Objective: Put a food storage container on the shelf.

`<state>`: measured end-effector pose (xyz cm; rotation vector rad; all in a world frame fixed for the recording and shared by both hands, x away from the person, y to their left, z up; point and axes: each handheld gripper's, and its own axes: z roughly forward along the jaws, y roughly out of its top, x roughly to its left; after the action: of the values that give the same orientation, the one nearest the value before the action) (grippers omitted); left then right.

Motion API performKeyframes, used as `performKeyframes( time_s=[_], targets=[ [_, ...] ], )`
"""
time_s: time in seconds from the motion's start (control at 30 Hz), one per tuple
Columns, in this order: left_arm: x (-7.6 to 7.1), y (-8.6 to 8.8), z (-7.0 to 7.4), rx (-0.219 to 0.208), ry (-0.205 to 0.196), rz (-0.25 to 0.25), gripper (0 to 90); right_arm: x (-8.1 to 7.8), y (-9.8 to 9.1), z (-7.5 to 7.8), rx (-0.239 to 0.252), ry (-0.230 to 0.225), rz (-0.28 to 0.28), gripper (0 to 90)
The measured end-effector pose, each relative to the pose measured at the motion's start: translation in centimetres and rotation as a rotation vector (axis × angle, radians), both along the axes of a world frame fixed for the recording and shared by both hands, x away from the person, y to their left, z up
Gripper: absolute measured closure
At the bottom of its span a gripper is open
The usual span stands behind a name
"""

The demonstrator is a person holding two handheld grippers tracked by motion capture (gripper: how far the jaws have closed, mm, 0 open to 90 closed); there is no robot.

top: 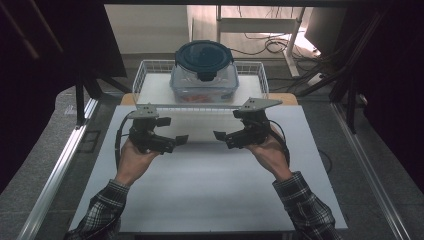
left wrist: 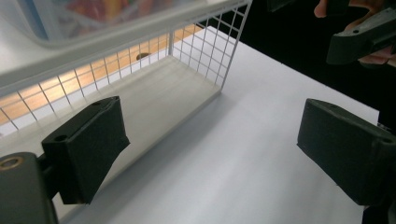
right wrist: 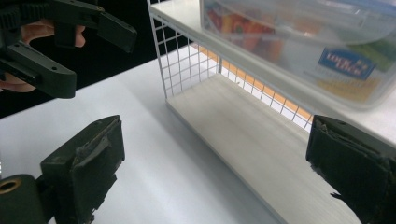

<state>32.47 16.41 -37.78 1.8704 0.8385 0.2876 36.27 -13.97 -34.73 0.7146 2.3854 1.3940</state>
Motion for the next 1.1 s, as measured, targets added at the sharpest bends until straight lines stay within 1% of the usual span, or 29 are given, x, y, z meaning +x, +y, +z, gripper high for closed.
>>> performKeyframes(
  time_s=[0.07, 0.13, 0.23, 0.37, 0.53, 0.63, 0.7, 0.77, 0.8, 0.87, 0.93, 1.03, 1.1],
  targets=[
    [-0.3, -0.1, -0.5, 0.006, 0.000, 0.000, 6.5, -0.3, -0.1, -0.3, -0.006, -0.009, -0.002, 3.7],
    [-0.6, -0.2, -1.1, 0.022, 0.000, -0.003, 5.4, -0.6, -0.1, -0.8, -0.014, -0.014, 0.000, 3.3],
    [-1.1, -0.5, -1.9, 0.024, 0.004, -0.004, 4.7, -0.9, -0.2, -1.6, -0.028, -0.023, 0.011, 2.1],
    [-1.6, -0.7, -2.9, 0.026, 0.007, -0.005, 3.8, -1.4, -0.2, -2.6, -0.051, -0.021, 0.021, 1.1],
    [-2.1, -0.9, -4.0, 0.025, 0.016, -0.005, 3.0, -1.9, -0.5, -3.6, -0.027, -0.003, 0.022, 0.6],
    [-2.5, -1.0, -4.8, 0.023, 0.024, -0.008, 2.8, -2.2, -0.6, -4.3, -0.030, 0.007, 0.018, 0.4],
    [-2.8, -0.9, -5.3, 0.019, 0.031, -0.008, 2.8, -2.4, -0.7, -4.7, -0.032, 0.016, 0.003, 0.0],
    [-3.1, -0.7, -6.1, 0.011, 0.042, -0.003, 2.9, -2.6, -0.9, -5.2, -0.030, 0.016, -0.010, 0.0],
    [-3.1, -0.6, -6.4, 0.010, 0.044, 0.000, 2.9, -2.6, -1.0, -5.6, -0.023, 0.023, -0.016, 0.0],
    [-3.3, -0.4, -7.1, 0.001, 0.051, 0.010, 2.9, -2.6, -1.0, -5.9, -0.036, 0.032, -0.012, 0.0],
    [-3.4, -0.2, -7.6, -0.001, 0.062, 0.014, 3.1, -2.8, -1.2, -6.2, -0.036, 0.022, -0.024, 0.0],
    [-3.7, 0.0, -8.4, -0.003, 0.055, 0.022, 3.3, -3.1, -1.5, -6.8, -0.026, 0.020, -0.035, 0.0],
    [-3.9, 0.1, -8.9, 0.001, 0.056, 0.030, 3.3, -3.4, -1.9, -7.3, -0.039, 0.012, -0.060, 0.0]
  ],
)
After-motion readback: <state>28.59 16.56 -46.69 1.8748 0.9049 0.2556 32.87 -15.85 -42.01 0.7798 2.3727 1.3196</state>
